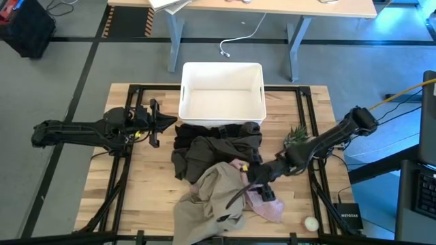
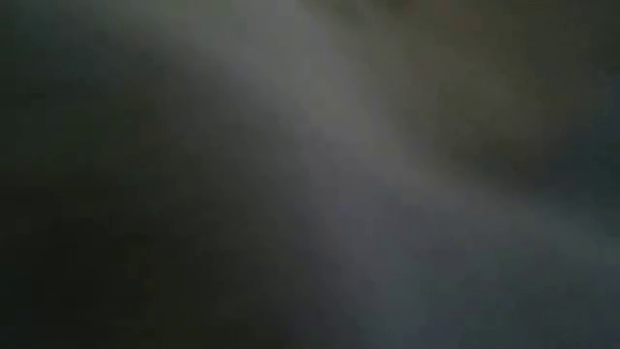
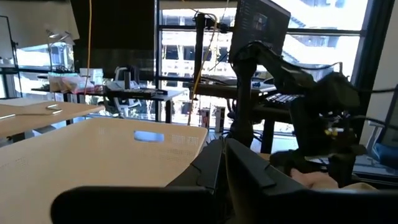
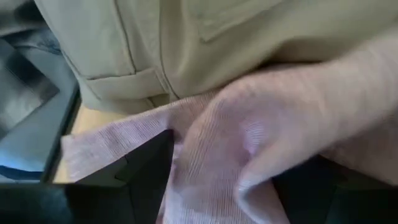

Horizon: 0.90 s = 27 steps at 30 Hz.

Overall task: Sort clothes
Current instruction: Put the pink long sleeve shirt into the bin

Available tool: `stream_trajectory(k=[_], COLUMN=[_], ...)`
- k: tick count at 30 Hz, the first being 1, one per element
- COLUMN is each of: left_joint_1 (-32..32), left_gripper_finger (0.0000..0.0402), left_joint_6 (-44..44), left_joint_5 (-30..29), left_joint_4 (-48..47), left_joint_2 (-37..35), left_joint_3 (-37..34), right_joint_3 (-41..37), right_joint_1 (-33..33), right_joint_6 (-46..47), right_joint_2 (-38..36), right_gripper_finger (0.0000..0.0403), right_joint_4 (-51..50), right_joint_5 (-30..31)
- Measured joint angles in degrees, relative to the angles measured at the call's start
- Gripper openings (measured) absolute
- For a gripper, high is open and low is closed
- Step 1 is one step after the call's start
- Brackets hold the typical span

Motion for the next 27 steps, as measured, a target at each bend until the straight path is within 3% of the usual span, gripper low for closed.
stream_trajectory(k=[4,7,14,20,27], left_joint_1=[0.0,0.0,0.0,0.0,0.0], left_gripper_finger=[0.0017,0.0017,0.0017,0.0017,0.0017], left_joint_6=[-0.1,-0.1,-0.1,0.0,0.0], left_joint_5=[0.0,-0.1,-0.1,-0.1,-0.2], left_joint_4=[0.0,0.0,0.0,0.0,-0.1], left_joint_2=[0.0,0.0,0.0,0.0,0.0], left_joint_3=[0.0,0.0,0.0,0.0,0.0], right_joint_3=[-1.9,-2.0,-2.0,1.9,11.4], right_joint_1=[-0.1,0.0,0.0,0.8,1.4], right_joint_6=[-0.2,-1.9,-3.6,-2.5,-5.0], right_joint_2=[4.6,7.4,9.8,4.7,-3.4], right_gripper_finger=[0.0261,0.0228,0.0029,0.0038,0.0017], right_joint_4=[0.5,-0.4,-0.9,-9.8,-18.0], right_joint_5=[5.5,10.5,16.9,23.0,29.1])
